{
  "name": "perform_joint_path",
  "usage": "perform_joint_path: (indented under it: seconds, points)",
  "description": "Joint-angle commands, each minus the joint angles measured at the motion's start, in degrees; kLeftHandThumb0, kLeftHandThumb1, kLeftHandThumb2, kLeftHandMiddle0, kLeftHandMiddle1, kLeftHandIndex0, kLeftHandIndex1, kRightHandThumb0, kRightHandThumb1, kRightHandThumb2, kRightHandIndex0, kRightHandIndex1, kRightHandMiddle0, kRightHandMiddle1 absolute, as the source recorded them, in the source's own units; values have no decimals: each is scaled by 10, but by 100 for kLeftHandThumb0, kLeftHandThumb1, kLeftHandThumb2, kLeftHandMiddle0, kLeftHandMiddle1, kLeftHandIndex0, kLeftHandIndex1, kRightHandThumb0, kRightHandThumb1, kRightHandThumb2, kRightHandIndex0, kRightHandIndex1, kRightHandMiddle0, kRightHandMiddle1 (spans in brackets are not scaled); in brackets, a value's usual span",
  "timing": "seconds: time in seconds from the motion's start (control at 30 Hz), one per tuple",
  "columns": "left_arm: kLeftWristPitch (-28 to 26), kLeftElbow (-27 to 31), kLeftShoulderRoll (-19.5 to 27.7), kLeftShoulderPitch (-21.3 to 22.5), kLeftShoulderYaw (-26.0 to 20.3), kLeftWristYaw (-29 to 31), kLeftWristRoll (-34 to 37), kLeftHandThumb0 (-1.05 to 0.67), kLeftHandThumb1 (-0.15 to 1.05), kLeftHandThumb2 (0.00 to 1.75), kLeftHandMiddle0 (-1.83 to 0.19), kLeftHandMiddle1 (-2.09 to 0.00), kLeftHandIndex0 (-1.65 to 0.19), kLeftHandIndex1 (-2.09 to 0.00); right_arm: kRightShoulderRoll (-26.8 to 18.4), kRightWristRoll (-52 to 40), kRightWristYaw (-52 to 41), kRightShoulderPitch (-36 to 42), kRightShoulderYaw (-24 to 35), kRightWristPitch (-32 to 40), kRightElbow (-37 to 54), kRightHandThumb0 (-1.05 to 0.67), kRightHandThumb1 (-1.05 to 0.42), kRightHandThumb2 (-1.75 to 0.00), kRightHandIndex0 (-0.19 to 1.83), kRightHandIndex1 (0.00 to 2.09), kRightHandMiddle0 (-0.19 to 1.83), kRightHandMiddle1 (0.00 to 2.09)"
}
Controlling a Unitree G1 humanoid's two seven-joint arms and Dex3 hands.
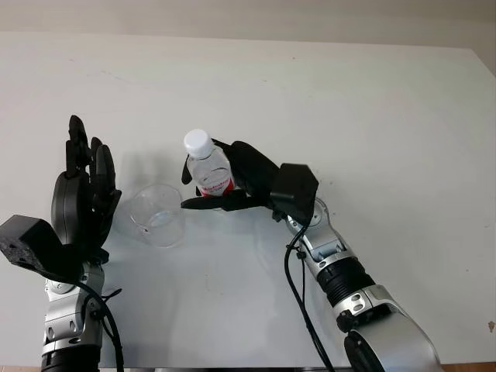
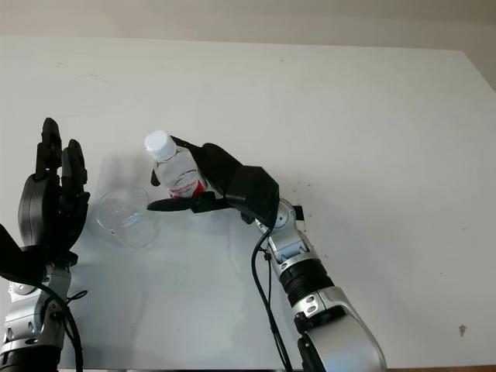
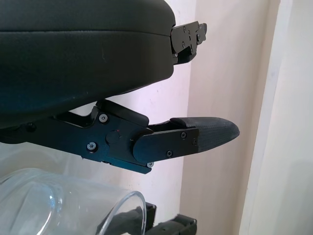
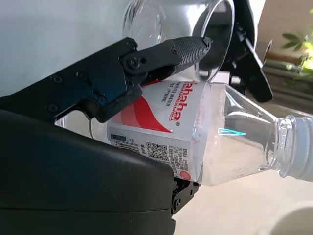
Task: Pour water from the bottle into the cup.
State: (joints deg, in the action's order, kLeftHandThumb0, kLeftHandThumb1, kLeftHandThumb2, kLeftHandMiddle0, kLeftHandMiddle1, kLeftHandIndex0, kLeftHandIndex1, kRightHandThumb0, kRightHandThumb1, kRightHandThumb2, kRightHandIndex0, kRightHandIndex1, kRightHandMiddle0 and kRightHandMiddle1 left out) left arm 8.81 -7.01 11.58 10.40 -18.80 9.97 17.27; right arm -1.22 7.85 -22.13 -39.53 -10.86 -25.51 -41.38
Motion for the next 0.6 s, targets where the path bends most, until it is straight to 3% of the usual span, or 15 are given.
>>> perform_joint_path:
  seconds: [0.0,0.17,0.43,0.57]
  points:
    - [11,-5,4,5,-3,4,2,-70,105,52,19,-3,19,0,-3,3,13,2,1,-18,-12,-51,-105,-58,183,209,183,209]
    - [9,-5,6,6,-5,8,3,-70,105,53,19,-1,19,0,-6,-2,44,-18,18,-13,-37,-46,-105,-70,183,209,183,209]
    - [10,-2,6,5,-4,5,-1,-70,105,52,19,-2,19,0,-23,-20,72,-78,58,9,-86,-43,-105,-72,183,209,183,209]
    - [8,2,4,3,-2,2,-4,-71,105,52,19,-3,19,-1,-37,-17,83,-113,67,1,-114,-42,-105,-64,171,209,156,209]
